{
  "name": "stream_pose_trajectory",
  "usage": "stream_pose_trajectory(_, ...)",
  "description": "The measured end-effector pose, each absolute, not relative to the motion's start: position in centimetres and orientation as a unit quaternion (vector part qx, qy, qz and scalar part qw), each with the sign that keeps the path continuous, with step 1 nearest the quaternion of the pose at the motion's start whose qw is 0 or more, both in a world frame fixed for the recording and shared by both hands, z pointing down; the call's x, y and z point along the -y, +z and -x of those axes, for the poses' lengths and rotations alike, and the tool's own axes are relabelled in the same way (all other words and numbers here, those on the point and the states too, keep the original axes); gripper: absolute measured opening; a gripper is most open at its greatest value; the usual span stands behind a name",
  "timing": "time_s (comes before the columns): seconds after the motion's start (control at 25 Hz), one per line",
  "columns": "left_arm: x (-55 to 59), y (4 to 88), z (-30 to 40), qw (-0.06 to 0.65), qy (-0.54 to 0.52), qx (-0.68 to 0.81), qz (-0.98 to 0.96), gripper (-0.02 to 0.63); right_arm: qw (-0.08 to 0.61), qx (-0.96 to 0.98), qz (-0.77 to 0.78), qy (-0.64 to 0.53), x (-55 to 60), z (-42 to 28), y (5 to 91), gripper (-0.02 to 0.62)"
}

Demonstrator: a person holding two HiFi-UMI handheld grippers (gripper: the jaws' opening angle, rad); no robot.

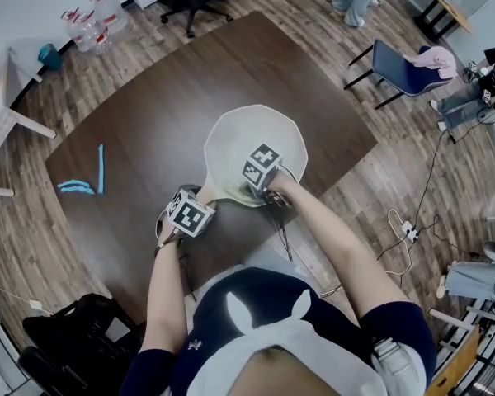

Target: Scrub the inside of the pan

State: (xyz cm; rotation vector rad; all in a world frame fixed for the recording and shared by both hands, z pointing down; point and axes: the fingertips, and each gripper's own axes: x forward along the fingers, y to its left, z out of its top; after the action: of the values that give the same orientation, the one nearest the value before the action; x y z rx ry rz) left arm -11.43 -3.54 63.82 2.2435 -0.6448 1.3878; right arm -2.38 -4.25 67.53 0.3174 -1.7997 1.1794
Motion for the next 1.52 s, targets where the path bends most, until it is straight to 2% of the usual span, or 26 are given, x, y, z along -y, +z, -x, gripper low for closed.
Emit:
stream_pose_trajectory(0.32,2.9,64.1,10.5,0.232,0.490,0.210,-0.814,0.222,0.447,0.769,-0.149,0.431,6.2,4.6,66.9,0.008)
stream_pose_trajectory(0.48,3.7,63.8,11.0,0.213,0.498,0.223,-0.811,0.222,0.442,0.784,-0.154,0.407,7.0,5.1,67.0,0.008)
stream_pose_trajectory(0.64,2.9,64.3,10.5,0.230,0.490,0.207,-0.815,0.222,0.430,0.804,-0.159,0.380,7.7,5.7,66.9,0.008)
stream_pose_trajectory(1.04,3.1,64.1,10.3,0.223,0.491,0.203,-0.817,0.222,0.401,0.830,-0.179,0.342,9.7,6.5,67.0,0.009)
stream_pose_trajectory(1.52,3.3,64.3,10.2,0.218,0.497,0.201,-0.816,0.222,0.400,0.844,-0.229,0.275,12.3,6.6,67.3,0.009)
